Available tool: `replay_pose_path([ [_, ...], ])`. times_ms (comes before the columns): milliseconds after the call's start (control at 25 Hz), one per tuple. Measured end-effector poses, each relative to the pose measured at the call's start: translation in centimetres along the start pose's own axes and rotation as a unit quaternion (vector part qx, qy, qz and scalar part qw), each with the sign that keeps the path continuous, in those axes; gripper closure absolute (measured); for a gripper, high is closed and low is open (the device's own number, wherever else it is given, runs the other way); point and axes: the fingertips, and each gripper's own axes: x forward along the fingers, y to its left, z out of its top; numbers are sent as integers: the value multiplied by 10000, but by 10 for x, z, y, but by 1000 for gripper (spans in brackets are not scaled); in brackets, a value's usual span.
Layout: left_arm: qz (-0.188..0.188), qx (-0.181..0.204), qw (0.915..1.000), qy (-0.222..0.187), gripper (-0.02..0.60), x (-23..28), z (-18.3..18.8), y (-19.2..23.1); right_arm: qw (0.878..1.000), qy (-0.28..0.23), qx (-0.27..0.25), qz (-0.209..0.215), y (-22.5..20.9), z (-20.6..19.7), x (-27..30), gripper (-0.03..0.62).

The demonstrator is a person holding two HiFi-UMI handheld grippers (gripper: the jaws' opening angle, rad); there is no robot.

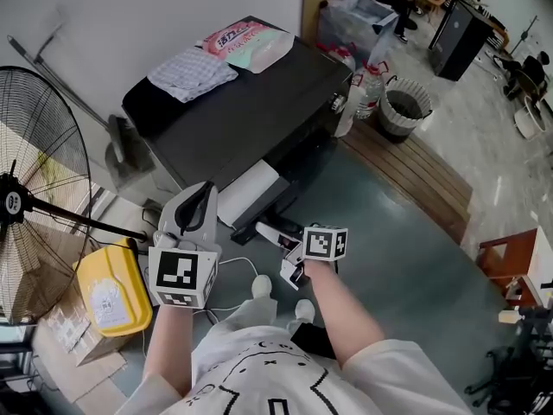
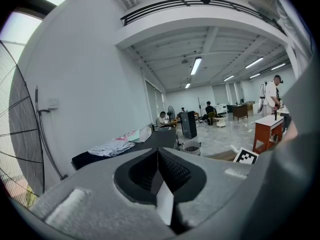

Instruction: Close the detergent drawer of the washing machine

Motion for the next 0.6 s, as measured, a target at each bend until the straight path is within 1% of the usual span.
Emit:
replay_pose_path([
  [600,-50,27,10000,1,563,15,-2,19,10000,41,38,-69,-2,8,28,270],
])
